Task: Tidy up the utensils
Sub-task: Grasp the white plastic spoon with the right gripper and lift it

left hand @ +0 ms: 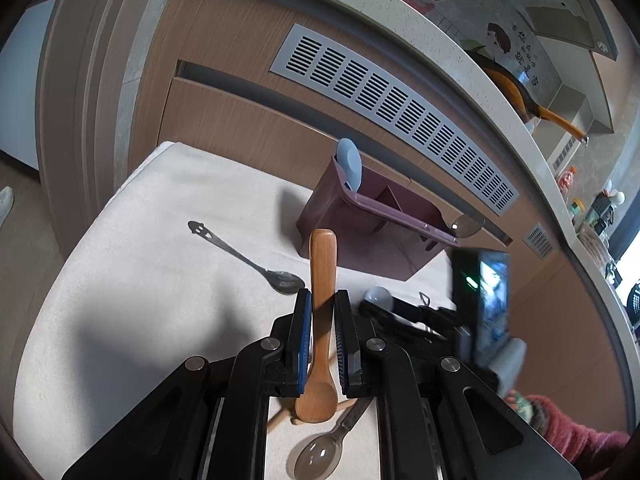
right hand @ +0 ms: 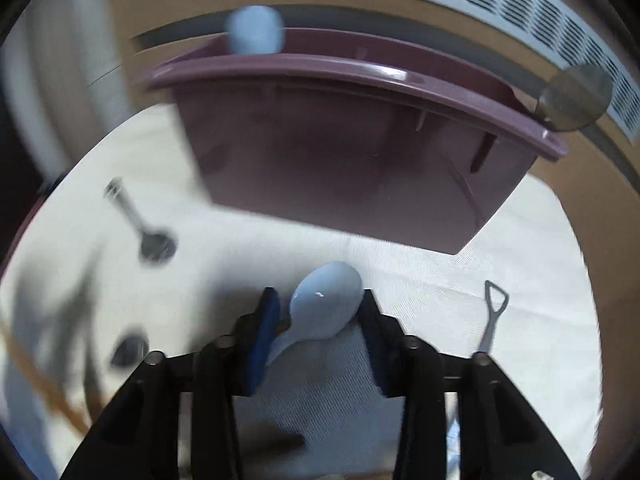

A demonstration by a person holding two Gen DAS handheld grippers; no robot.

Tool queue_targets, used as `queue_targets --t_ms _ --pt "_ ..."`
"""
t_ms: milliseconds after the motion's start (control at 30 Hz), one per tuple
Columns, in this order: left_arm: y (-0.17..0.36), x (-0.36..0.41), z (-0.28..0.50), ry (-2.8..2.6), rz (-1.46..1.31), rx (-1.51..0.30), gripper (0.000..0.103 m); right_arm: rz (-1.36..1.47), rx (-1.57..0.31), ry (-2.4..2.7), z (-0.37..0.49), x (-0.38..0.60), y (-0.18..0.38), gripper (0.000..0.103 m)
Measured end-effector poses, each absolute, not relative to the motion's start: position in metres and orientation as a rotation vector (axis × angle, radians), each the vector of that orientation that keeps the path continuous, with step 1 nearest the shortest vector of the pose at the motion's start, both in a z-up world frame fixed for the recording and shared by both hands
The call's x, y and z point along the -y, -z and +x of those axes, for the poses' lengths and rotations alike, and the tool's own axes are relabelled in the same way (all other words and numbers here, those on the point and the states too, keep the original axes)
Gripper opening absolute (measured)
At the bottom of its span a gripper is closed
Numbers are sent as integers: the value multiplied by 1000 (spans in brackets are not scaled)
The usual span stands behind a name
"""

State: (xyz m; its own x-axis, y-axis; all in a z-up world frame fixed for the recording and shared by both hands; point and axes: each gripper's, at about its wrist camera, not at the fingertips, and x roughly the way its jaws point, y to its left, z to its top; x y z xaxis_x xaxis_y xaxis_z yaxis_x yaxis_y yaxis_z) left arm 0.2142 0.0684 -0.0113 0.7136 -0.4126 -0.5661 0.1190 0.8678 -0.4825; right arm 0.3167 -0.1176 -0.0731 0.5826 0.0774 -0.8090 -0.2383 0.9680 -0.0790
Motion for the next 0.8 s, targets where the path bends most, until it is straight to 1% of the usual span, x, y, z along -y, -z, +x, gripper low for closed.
queue_targets --t_ms 133,200,367,467,500,567,800 --pt "13 -64 215 312 -433 -731 12 -328 -886 -295 293 137 69 35" --pt "14 -61 217 320 -433 -739 12 -357 -894 -295 291 146 71 37" --pt "14 -50 217 328 -409 -749 12 -120 -996 -271 308 172 76 39" --pt "12 -47 215 323 -386 -748 12 -92 -1003 -212 315 167 75 36" --pt "12 -47 215 322 -381 -747 12 -109 -992 -214 318 160 74 35" --pt "9 -45 213 319 -365 -741 12 -132 -936 -233 295 150 67 35" --pt "-8 -35 210 317 -325 -700 12 -176 -725 -286 260 151 12 35"
